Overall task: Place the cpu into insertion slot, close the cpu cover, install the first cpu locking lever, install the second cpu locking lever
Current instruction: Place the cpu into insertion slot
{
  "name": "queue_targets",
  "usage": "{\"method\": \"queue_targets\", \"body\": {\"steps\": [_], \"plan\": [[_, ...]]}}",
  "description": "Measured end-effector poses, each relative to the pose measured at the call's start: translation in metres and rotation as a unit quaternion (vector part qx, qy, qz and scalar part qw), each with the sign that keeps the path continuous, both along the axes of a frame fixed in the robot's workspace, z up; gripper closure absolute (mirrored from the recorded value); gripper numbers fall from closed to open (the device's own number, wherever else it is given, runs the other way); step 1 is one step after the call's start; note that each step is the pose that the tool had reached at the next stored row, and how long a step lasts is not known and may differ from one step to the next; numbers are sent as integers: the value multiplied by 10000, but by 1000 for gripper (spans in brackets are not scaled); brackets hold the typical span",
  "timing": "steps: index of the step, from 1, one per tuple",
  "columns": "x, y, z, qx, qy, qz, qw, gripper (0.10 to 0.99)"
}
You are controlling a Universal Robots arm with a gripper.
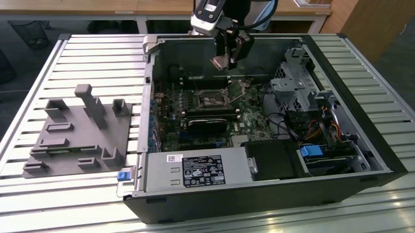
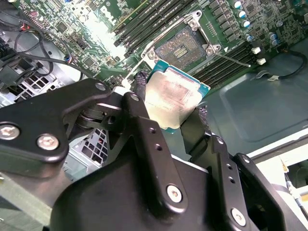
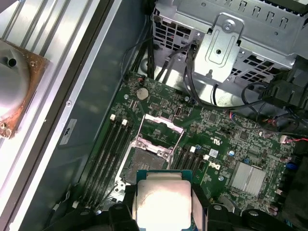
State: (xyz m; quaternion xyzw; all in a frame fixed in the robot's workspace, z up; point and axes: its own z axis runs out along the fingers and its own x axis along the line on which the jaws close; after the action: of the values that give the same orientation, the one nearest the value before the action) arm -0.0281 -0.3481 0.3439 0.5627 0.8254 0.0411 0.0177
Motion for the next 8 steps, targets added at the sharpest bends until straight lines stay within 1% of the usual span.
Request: {"method": "queue_targets", "body": {"steps": [8], "plan": [[0, 0, -2, 0, 0, -20, 10000, 549]]}}
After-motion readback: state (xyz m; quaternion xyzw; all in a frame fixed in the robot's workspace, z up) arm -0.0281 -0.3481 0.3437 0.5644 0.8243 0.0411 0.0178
